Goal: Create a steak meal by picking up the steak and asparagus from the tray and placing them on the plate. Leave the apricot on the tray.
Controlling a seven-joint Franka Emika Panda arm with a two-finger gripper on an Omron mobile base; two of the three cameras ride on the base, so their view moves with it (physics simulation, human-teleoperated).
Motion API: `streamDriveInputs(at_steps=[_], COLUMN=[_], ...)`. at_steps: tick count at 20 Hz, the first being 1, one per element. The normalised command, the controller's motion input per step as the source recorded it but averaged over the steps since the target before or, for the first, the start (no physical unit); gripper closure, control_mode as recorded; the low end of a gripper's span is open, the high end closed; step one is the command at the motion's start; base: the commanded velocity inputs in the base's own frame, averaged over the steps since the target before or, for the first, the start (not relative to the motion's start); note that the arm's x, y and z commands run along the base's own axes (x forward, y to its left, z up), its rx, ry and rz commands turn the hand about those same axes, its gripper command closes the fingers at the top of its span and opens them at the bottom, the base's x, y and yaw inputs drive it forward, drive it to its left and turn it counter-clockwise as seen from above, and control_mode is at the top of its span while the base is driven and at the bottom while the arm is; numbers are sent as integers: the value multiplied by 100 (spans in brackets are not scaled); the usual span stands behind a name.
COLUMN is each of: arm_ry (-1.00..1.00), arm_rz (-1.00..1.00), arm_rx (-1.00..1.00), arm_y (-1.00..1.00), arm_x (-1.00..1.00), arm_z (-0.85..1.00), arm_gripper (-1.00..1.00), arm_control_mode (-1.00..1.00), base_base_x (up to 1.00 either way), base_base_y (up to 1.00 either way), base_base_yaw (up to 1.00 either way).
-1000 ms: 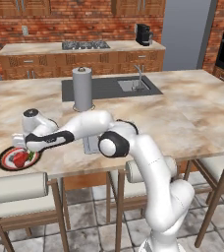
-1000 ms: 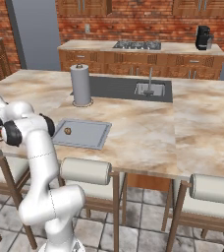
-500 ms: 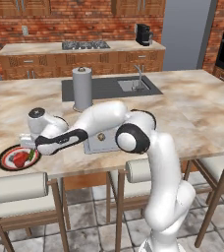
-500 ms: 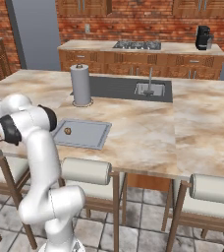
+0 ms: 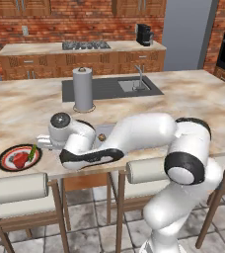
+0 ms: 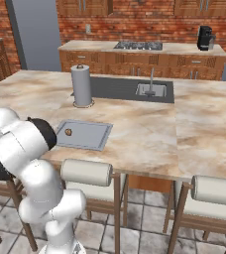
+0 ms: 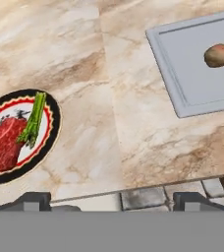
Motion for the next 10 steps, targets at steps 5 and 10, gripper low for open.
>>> streamDriveInputs(at_steps=[5,10], arm_ry=[-23,-11], arm_rz=[0,4], arm_rx=[17,12], arm_y=[-84,-54], arm_x=[-58,-54], arm_z=[100,68], arm_gripper=[-100,-100], arm_control_mode=[-100,-100], base_base_x=[0,0], base_base_y=[0,0], base_base_yaw=[0,0])
